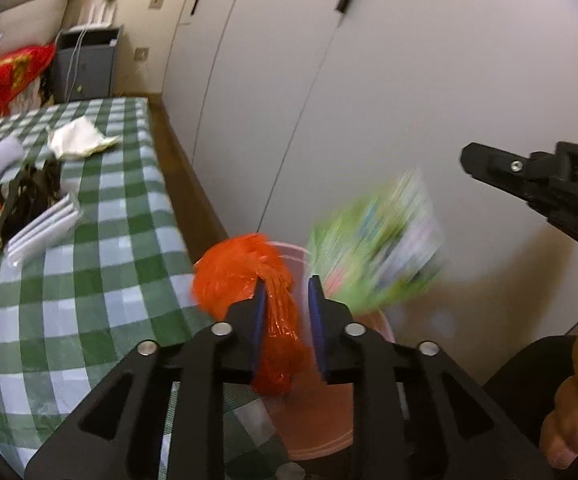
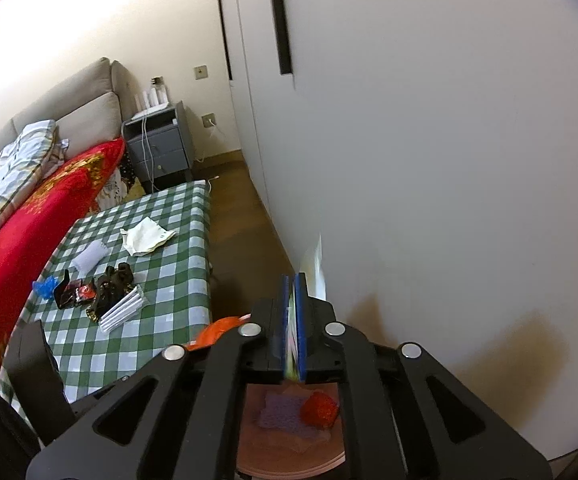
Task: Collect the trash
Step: 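Lift the orange bag and panda pouch over the pink bin and release both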
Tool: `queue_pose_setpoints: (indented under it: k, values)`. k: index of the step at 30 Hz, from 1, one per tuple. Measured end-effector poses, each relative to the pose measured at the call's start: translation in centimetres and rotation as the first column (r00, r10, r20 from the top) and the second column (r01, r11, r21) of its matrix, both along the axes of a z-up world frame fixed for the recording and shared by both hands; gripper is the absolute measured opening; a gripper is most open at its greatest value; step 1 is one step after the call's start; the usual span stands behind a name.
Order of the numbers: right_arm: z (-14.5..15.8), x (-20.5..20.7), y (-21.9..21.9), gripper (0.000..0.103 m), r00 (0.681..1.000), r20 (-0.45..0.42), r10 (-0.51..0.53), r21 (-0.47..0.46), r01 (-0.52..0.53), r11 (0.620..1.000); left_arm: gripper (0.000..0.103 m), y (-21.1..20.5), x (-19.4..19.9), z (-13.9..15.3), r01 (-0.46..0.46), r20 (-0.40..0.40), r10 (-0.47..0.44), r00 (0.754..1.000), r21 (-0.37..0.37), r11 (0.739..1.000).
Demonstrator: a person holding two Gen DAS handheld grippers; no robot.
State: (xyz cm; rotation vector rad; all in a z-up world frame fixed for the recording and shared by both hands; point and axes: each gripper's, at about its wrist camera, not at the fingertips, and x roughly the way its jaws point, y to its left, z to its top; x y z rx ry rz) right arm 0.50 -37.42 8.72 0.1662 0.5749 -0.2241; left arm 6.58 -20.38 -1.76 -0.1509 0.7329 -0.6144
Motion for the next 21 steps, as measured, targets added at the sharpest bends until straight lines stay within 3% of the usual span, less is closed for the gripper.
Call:
queue_pose_setpoints:
  k: [1, 3, 13, 21]
  values:
    - [-0.1, 0.1, 0.0, 0.028, 1.0, -0.002, -0.009, -0.005, 0.009, 1.0, 0.022, 0.2, 0.1, -0.1, -0.009, -0.004, 0.009, 1.0, 0.004, 1.0]
    - [-0.1, 0.2, 0.1, 0.036, 1.0, 0.001, -0.014, -0.011, 0.014, 1.0, 0.022, 0.5, 0.3, -0.2, -0.02, -0.006, 0.02, 1.0, 0.004, 1.0]
    - [-0.4, 0.5, 0.6, 0.036, 1.0, 0.013, 0.0, -0.005, 0.0, 1.0, 0.022, 2.0, -0.1, 0.5, -0.056, 0.005, 0.056, 0.998, 0.0, 0.998]
    - [-0.8, 0.8, 2.0, 0.037, 0.999, 0.024, 0.035, 0.017, -0.035, 0.999, 0.022, 5.7, 0.0, 0.7, -0.129, 0.017, 0.129, 0.992, -0.001, 0.992]
